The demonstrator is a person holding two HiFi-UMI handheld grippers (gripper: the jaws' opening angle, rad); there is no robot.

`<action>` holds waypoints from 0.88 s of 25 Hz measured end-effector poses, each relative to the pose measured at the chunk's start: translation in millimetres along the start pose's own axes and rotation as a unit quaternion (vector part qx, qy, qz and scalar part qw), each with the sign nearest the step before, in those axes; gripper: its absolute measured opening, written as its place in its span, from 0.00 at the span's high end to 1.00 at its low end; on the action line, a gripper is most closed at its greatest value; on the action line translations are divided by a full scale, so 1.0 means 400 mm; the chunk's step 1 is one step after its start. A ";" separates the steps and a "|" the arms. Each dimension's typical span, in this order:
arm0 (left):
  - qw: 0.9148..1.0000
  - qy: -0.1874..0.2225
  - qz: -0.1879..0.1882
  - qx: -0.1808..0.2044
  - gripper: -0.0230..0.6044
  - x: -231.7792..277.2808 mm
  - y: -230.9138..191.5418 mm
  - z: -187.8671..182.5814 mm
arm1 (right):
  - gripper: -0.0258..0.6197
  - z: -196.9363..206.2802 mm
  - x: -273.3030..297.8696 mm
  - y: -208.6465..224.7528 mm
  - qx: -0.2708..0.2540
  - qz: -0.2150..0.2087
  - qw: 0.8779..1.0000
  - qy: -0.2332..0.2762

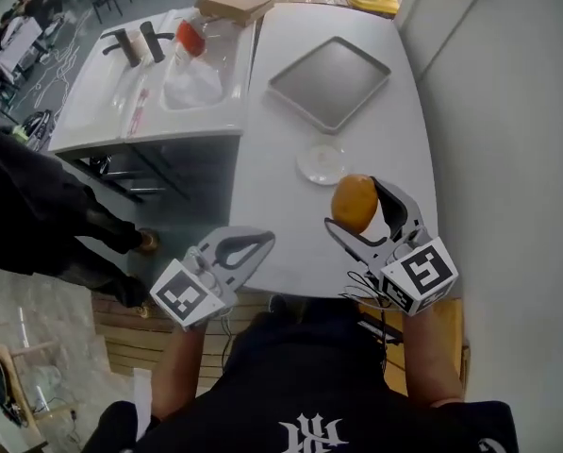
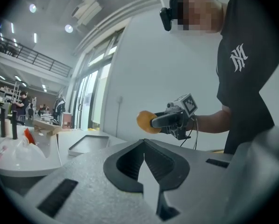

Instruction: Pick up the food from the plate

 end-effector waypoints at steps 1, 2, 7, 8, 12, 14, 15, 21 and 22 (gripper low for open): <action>1.000 0.005 0.005 0.003 0.96 -0.011 0.021 -0.006 | 0.35 -0.017 -0.027 -0.027 0.000 -0.002 1.000 0.010; 1.000 0.010 0.009 0.007 0.96 -0.018 0.040 -0.013 | 0.35 -0.034 -0.053 -0.053 -0.001 -0.005 1.000 0.020; 0.999 0.024 0.034 0.032 0.96 -0.043 0.132 -0.069 | 0.35 -0.127 -0.193 -0.189 -0.017 -0.011 0.998 0.057; 0.998 0.028 0.039 0.038 0.96 -0.047 0.150 -0.080 | 0.35 -0.139 -0.220 -0.213 -0.016 -0.014 0.998 0.062; 0.997 0.034 0.045 0.059 0.96 -0.056 0.208 -0.120 | 0.35 -0.162 -0.305 -0.269 -0.023 -0.011 0.997 0.073; 0.996 0.035 0.043 0.069 0.96 -0.061 0.229 -0.141 | 0.35 -0.160 -0.331 -0.275 -0.020 -0.007 0.997 0.075; 0.996 0.036 0.042 0.072 0.96 -0.065 0.238 -0.150 | 0.35 -0.154 -0.340 -0.275 -0.017 -0.005 0.997 0.075; 0.997 0.028 0.022 0.070 0.96 -0.076 0.266 -0.189 | 0.35 -0.120 -0.340 -0.250 -0.009 -0.012 0.997 0.072; 0.997 0.023 0.019 0.070 0.96 -0.071 0.270 -0.193 | 0.35 -0.117 -0.339 -0.242 -0.009 -0.015 0.997 0.074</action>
Point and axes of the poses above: the fingertips, and each gripper's own axes: x forward along the fingers, y to its right, z out of its underside, the point moved 9 cm from there along -x, backward along the fingers, and after that the axes turned 4 degrees about -x, right-handed, at the moved point
